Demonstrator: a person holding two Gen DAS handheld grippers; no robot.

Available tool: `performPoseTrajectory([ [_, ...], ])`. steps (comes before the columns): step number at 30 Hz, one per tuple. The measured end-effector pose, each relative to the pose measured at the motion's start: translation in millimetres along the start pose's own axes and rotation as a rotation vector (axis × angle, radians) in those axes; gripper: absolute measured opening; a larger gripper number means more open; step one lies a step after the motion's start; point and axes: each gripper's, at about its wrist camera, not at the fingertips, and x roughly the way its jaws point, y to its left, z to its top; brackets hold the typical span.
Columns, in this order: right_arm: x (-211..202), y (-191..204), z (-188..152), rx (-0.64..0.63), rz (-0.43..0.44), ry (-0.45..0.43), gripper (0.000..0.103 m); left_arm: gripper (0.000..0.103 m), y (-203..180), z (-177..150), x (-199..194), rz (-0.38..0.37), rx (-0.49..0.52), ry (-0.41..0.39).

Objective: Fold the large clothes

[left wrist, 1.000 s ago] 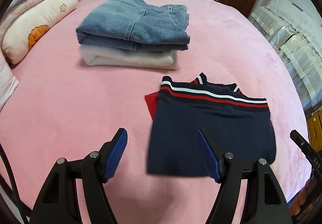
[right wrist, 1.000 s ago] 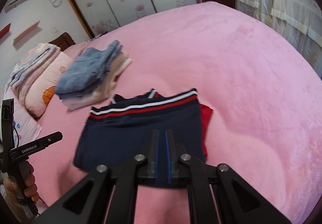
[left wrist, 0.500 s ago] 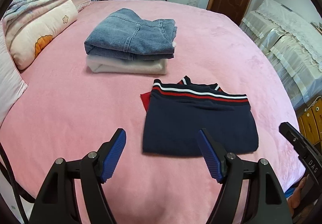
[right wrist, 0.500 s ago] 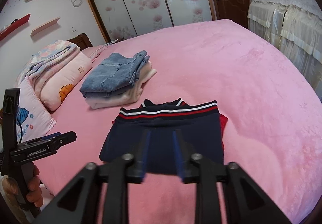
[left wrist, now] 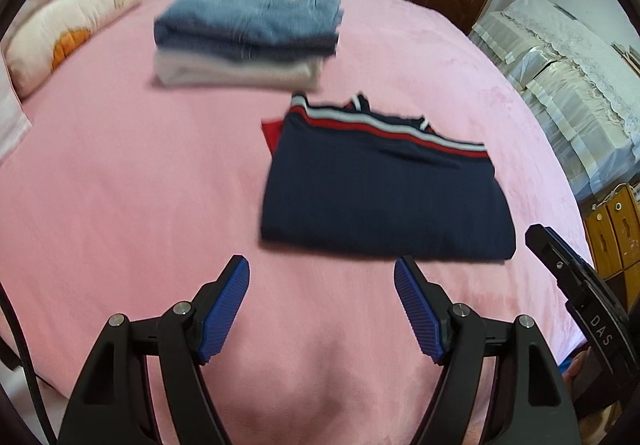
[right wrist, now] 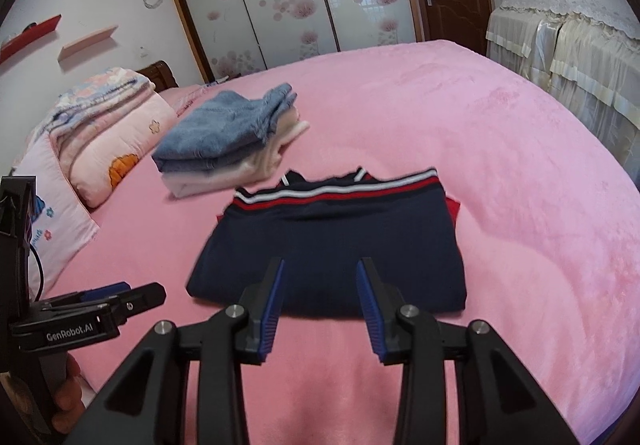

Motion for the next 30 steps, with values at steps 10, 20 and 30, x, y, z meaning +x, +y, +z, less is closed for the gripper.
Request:
performPoseTrajectory([
  [10, 31.2, 0.5, -26.3, 0.001, -0.011, 0.051, 0.037, 0.074, 20.8, -24.9, 67.7, -0.163, -0.130, 0.073],
  [20, 58.4, -2.1, -27.9, 0.003, 0.002, 0.076, 0.037, 0.074, 31.9, -18.5, 110.6, -0.218, -0.197, -0.027],
  [30, 79.2, -4.2, -17.0, 0.009, 0.005, 0.074, 0.037, 0.078, 37.3, 6.3, 128.9, -0.263, -0.244, -0.085],
])
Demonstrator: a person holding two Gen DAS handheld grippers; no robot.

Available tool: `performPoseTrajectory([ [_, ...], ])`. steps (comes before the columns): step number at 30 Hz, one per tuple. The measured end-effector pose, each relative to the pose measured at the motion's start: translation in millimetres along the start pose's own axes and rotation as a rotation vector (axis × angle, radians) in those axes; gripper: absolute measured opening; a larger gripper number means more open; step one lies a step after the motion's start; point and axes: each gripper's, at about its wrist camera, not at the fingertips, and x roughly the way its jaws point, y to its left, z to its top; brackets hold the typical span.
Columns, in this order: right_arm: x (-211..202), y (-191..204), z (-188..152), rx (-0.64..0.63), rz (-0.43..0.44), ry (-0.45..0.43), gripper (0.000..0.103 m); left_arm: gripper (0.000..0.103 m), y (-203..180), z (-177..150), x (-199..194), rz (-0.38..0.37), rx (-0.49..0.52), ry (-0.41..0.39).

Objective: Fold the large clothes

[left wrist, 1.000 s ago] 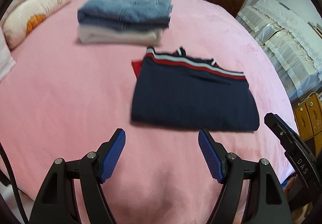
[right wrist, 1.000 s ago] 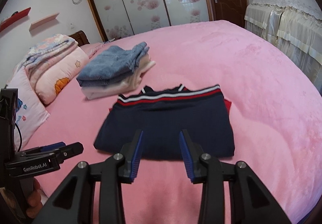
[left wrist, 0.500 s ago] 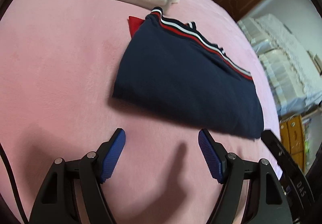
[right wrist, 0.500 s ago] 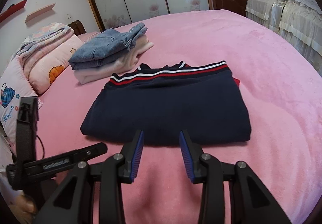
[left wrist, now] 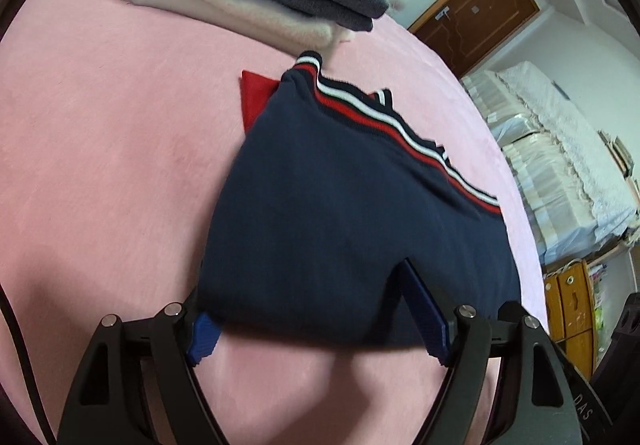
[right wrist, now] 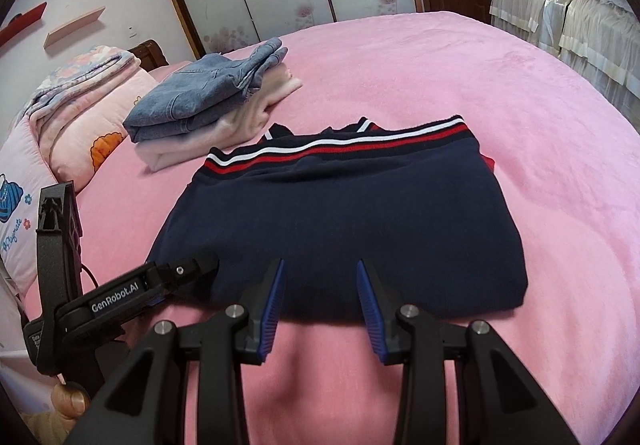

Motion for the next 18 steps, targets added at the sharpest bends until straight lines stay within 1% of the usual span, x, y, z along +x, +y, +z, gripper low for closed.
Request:
performPoseTrajectory([
  [3, 3.4, 1.1, 4.4, -0.011, -0.003, -0.008, 0.037, 0.078, 1.6, 8.0, 2.1, -0.017, -0.018, -0.031],
  [5, 6.1, 2.2, 9.3, -0.021, -0.008, -0.017, 0.037, 0.065, 1.8, 12.1, 2.0, -0.012, -0.026, -0.060],
  [6, 8.6, 2.9, 13.9, -0.028, -0.010, -0.026, 0.037, 0.051, 2.2, 14.2, 1.7, -0.010, -0.031, -0.071],
  [7, 10.3, 3.8, 17.0, -0.034, -0.010, -0.031, 0.037, 0.035, 3.2, 16.5, 1.4, -0.010, -0.040, -0.082],
  [8, 12.5, 5.0, 20.5, -0.042, -0.011, -0.036, 0.036, 0.027, 4.3, 18.5, 0.3, -0.008, -0.048, -0.091],
  [9, 15.8, 7.8, 25.1, -0.061, -0.026, -0.047, 0.028, 0.023, 4.9, 22.0, 1.2, -0.010, -0.051, -0.092],
  [10, 18.5, 10.0, 27.8, -0.078, -0.034, -0.053, 0.021, 0.021, 3.9, 23.6, 0.2, -0.004, -0.051, -0.097],
  [11, 22.1, 12.4, 30.3, -0.097, -0.040, -0.054, 0.013, 0.020, 1.3, 24.1, -1.7, 0.002, -0.040, -0.105],
  [14, 41.6, 16.6, 33.7, -0.141, -0.078, -0.027, 0.009, 0.018, -15.1, 21.5, -9.8, 0.062, 0.042, -0.140],
  [15, 48.3, 15.7, 32.7, -0.142, -0.081, -0.003, 0.007, 0.018, -21.3, 22.0, -13.3, 0.075, 0.068, -0.156],
  [16, 55.4, 14.1, 30.4, -0.138, -0.072, 0.028, 0.004, 0.018, -26.4, 21.1, -17.5, 0.082, 0.085, -0.168],
  [18, 67.7, 9.8, 21.7, -0.126, -0.052, 0.073, 0.003, 0.018, -44.5, 21.7, -23.8, 0.082, 0.136, -0.192],
])
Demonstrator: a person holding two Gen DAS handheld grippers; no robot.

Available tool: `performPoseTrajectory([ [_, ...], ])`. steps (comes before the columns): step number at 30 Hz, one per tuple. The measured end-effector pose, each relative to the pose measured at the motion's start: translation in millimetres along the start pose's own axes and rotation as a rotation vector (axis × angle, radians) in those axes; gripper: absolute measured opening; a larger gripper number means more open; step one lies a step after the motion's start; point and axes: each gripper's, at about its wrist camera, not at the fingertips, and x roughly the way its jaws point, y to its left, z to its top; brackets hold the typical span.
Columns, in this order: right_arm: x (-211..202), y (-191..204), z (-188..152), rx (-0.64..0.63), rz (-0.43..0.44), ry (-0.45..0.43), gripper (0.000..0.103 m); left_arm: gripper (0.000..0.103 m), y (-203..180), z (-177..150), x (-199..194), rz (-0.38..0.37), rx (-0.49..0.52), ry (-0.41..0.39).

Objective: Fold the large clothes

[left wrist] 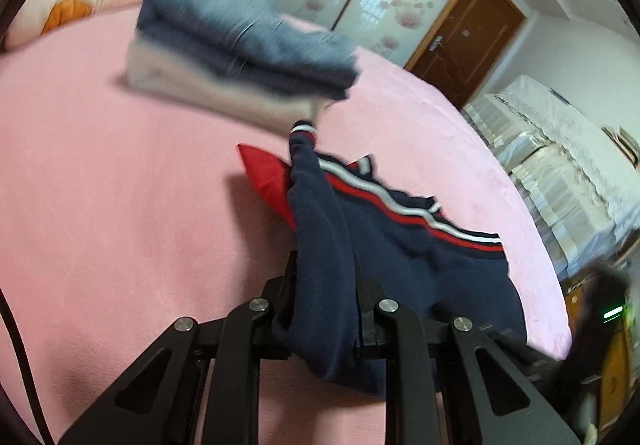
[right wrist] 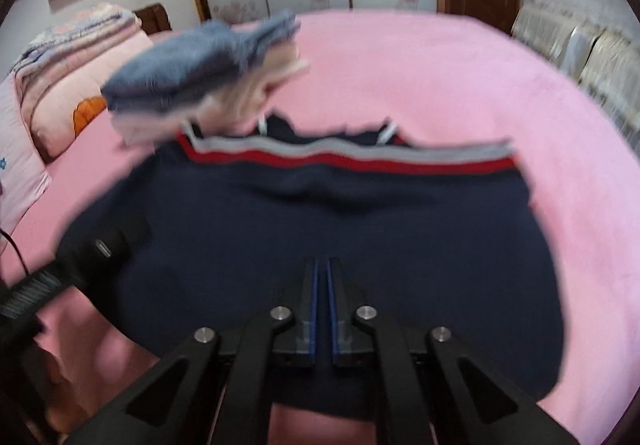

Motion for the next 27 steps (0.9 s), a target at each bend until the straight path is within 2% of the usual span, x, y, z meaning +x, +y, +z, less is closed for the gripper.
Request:
performPoseTrajectory([
  [6, 10.1, -18.0, -12.2, 0.077, 0.080, 0.009, 0.003, 0.017, -62.8, 8.6, -14.8, -0.050, 0.197, -0.060],
  [12, 7.6, -37.0, -12.1, 0.157, 0.189, 0.039, 0.002, 0.017, -121.3, 7.6, -7.6, -0.095, 0.349, -0.040],
  [15, -11.8, -60.8, -16.5, 0.233, 0.267, 0.055, 0.002, 0.017, -149.2, 2.9, -1.5, -0.112, 0.416, -0.026],
  [18, -41.5, -90.0, -26.0, 0.268, 0.250, 0.027, 0.002, 0.017, -174.2, -5.3, 11.3, -0.110, 0.472, 0.007],
  [22, -73.1, -126.0, -40.7, 0.282, 0.128, 0.010, 0.003, 0.017, -201.7, -29.7, 36.5, -0.102, 0.536, 0.094],
  [25, -90.1, -145.5, -51.1, 0.277, 0.042, -0.005, 0.003, 0.017, -217.5, -64.7, 65.9, -0.041, 0.637, 0.174],
  [27, -95.9, -153.7, -57.6, 0.277, 0.000, -0.001, 0.003, 0.017, -224.3, -83.1, 74.8, 0.000, 0.708, 0.172],
])
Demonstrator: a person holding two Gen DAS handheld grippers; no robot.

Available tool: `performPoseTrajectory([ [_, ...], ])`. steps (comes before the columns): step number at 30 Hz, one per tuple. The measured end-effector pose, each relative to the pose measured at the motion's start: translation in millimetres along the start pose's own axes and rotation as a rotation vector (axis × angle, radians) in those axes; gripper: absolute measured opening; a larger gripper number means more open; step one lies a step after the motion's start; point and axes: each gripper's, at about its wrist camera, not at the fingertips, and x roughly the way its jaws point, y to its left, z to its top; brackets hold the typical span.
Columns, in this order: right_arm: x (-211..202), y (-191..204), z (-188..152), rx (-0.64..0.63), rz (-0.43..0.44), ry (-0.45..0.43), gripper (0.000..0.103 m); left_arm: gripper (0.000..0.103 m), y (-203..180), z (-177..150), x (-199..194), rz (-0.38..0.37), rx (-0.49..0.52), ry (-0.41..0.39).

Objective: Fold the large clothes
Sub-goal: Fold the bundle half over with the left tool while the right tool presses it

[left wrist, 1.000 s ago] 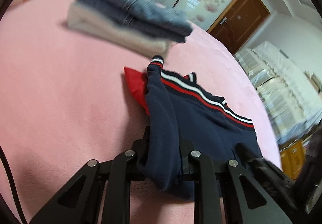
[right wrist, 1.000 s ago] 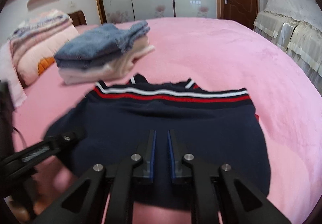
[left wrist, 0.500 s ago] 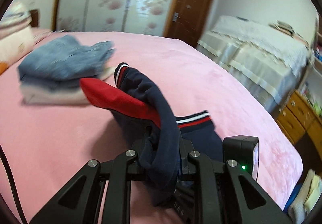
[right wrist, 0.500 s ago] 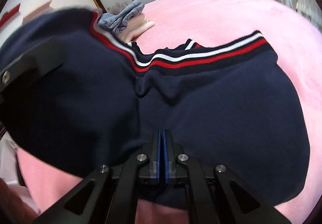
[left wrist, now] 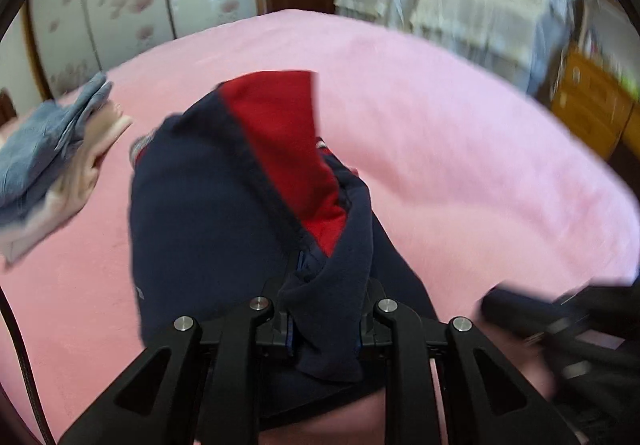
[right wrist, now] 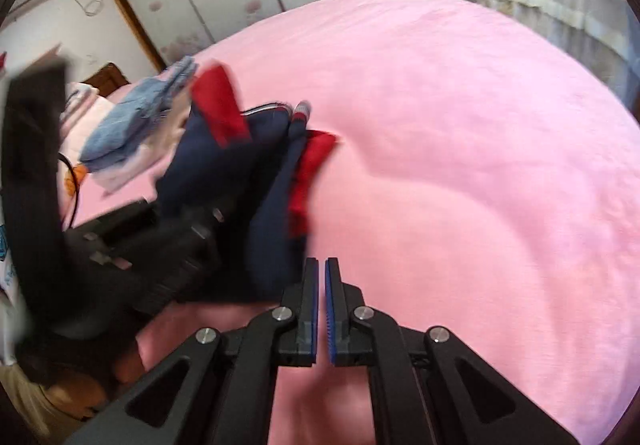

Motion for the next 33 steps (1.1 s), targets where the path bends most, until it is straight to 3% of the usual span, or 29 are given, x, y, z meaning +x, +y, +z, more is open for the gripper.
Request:
performPoseTrajectory([
  [2, -1.1, -4.7, -1.8, 0.013, -0.009, 0.003, 0.003, 0.018, -16.6, -1.1, 0.9, 0.061, 0.073, -0.007],
  [4, -3.2, -8.3, -2.3, 0.033, -0.010, 0.001, 0.003, 0.026, -21.8, -1.3, -4.2, 0.082, 0.101, -0.011],
  [6, -5.1, -6.4, -1.3, 0.032, -0.015, -0.011, 0.004, 0.031, -21.8, 2.7, -8.8, 0.060, 0.095, 0.002],
  [12, -22.0, -3.4, 8.0, 0.027, -0.014, -0.050, 0.004, 0.070, 9.8, 3.4, -61.6, -0.092, 0.001, 0.009],
  [16, -29.1, 0.5, 20.1, 0.037, 0.028, -0.056, 0.004, 0.074, 50.0, -2.3, -103.4, -0.130, -0.126, -0.040],
  [17, -28.4, 3.3, 23.6, 0.035, 0.047, -0.056, 0.006, 0.074, 61.8, -4.4, -107.4, -0.114, -0.165, -0.040],
  [19, -29.8, 12.0, 24.7, 0.030, 0.082, -0.054, 0.023, 0.074, 80.5, -9.3, -109.5, -0.086, -0.237, -0.035],
  [20, -30.0, 17.2, 25.9, 0.027, 0.097, -0.054, 0.037, 0.074, 92.4, -13.5, -107.0, -0.057, -0.282, -0.024],
  [21, -28.8, 22.5, 26.8, 0.024, 0.103, -0.059, 0.042, 0.074, 100.6, -17.8, -103.1, -0.033, -0.307, -0.007],
  [25, -23.4, 40.6, 33.4, -0.002, 0.102, -0.062, 0.042, 0.074, 115.8, -25.0, -81.1, 0.029, -0.341, 0.073],
  [31, -8.9, 68.2, 40.1, -0.111, 0.052, -0.050, 0.041, 0.074, 107.1, -24.6, -62.8, 0.064, -0.297, 0.100],
  [32, -3.2, 71.9, 40.1, -0.132, 0.037, -0.029, 0.030, 0.074, 106.0, -23.4, -60.2, 0.067, -0.294, 0.105],
  [33, 4.0, 73.8, 39.9, -0.152, 0.021, -0.007, 0.006, 0.074, 103.3, -21.4, -59.1, 0.068, -0.292, 0.109],
])
